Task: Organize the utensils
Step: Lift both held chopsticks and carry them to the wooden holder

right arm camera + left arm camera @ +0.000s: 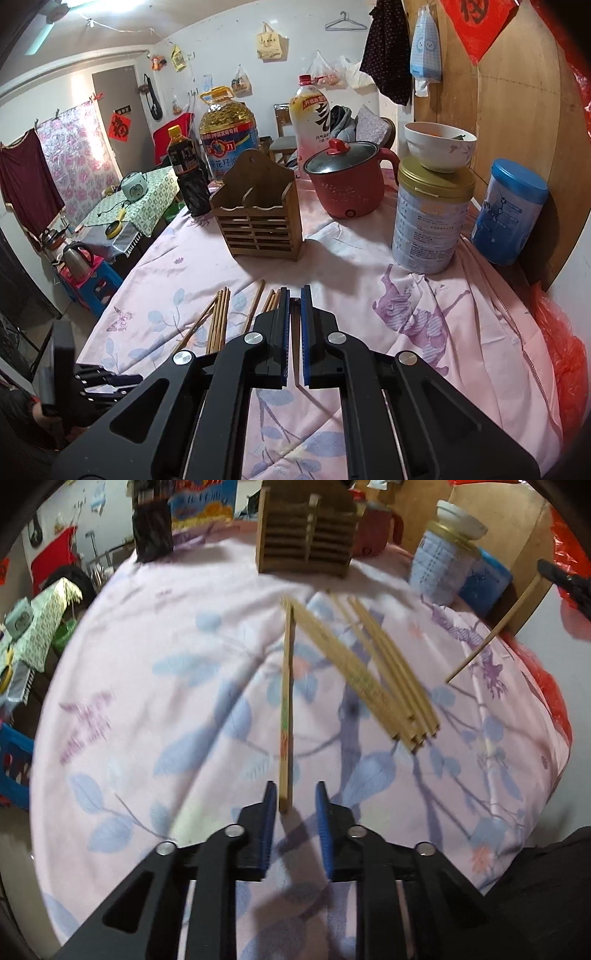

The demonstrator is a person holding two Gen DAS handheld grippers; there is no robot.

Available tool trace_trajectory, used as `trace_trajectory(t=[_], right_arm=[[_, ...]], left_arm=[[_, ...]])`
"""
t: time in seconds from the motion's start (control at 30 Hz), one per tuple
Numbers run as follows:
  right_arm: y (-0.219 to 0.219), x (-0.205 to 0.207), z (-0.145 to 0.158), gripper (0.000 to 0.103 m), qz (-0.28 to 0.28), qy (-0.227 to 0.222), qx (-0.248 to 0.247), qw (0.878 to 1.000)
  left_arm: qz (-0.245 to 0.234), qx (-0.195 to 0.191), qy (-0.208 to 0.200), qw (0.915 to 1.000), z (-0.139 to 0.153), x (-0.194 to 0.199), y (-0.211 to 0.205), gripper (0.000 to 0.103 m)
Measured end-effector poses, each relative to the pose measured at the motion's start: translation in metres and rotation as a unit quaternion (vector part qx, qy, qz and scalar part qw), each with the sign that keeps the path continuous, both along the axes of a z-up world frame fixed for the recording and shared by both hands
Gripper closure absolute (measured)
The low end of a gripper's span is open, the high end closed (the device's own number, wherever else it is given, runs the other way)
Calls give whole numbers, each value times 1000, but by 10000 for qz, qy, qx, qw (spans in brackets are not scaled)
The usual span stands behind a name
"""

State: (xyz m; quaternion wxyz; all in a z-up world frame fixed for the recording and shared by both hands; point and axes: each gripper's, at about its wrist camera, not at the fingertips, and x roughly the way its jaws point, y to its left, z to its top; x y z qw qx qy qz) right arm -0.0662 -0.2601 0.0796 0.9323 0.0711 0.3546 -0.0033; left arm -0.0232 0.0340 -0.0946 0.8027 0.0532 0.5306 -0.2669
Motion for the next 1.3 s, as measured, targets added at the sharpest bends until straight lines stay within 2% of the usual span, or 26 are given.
trace_trajectory(t=[0.13,0.27,0.4,0.47,0.6,0.7,0.93,1.17,1.3], right_arm=[[3,-1,-3,96,32,64,-47,10000],[3,-1,-3,96,35,63,-59,10000],[0,-4,-4,96,-28,46,-15,10000],[0,-6,-3,96,-59,19,10,10000],[-3,-10,0,96,-113,-90,59,9999],[-5,-10,3,96,-143,-169,97,9997],[-11,-7,7,96,-187,-278,181,9993],[-14,10,15,96,-59,-365,210,9991],[-15,32,35,96,112,-566,244,9980]], left_arm=[[46,107,-257,9996,-8,-1,1,97],[166,55,-375,9991,0,0,4,98],[213,-147,-752,9968,41,4,4,98],[251,-268,-1014,9942,71,9,3,98],[285,-561,-1569,9856,137,24,-4,98],[197,-660,-1775,9817,166,36,-14,98],[108,-676,-1811,9811,180,60,-37,98],[74,-563,-1744,9830,178,84,-55,98],[65,-694,-1892,9795,204,104,-61,98]])
